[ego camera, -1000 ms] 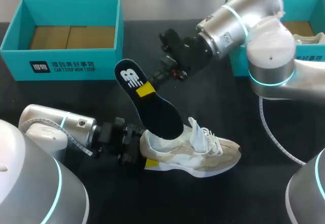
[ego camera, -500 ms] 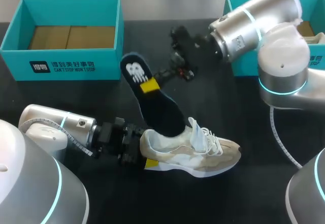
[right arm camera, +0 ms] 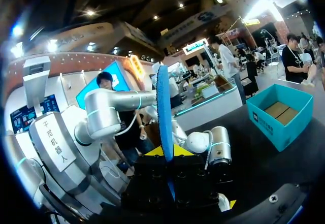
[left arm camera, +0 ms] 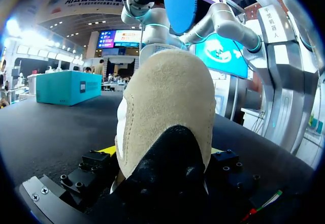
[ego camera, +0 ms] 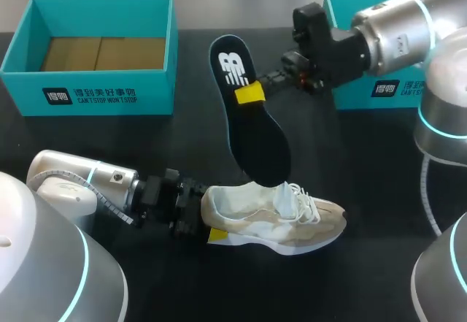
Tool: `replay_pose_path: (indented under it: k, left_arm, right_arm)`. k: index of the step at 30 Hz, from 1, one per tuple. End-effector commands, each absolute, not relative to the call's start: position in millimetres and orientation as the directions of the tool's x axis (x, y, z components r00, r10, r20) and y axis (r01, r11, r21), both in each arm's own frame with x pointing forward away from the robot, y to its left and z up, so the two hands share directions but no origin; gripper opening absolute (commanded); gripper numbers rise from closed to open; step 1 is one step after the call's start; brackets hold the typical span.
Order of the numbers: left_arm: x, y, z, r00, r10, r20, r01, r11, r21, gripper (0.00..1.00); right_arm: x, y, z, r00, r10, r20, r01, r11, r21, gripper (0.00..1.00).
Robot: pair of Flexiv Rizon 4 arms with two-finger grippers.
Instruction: Take the shoe out of the shoebox, open the shoe tongue, remove and reinsert the insole, then place the shoe into the shoebox
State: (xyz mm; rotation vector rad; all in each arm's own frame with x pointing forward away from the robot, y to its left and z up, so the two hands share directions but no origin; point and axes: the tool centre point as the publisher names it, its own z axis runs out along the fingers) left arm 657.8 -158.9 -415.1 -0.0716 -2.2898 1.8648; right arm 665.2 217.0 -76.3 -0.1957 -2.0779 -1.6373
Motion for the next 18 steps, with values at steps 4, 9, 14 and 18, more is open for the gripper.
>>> replay_pose_path:
  k: [4, 9, 14, 18]
  left_arm:
    - [658, -159, -415, -0.981, 0.155, 0.114, -0.08, 0.21, -0.975, 0.0]
    - [658, -159, -415, -0.981, 0.155, 0.114, -0.08, 0.21, -0.975, 0.0]
    - [658, -159, -415, -0.981, 0.155, 0.114, -0.08, 0.21, -0.975, 0.0]
    - [658, -159, -415, -0.981, 0.155, 0.114, -0.08, 0.21, -0.975, 0.0]
  right_arm:
    - [657, 212, -75, -0.88, -0.155, 0.449, 0.4, 0.267, 0.877, 0.0]
    - [658, 194, -60, -0.886, -0.123, 0.447, 0.421, 0.187, 0.887, 0.0]
    - [647, 174, -47, -0.875, -0.099, 0.474, 0.458, 0.152, 0.876, 0.0]
    - [642, 164, -38, -0.871, -0.082, 0.484, 0.472, 0.13, 0.872, 0.0]
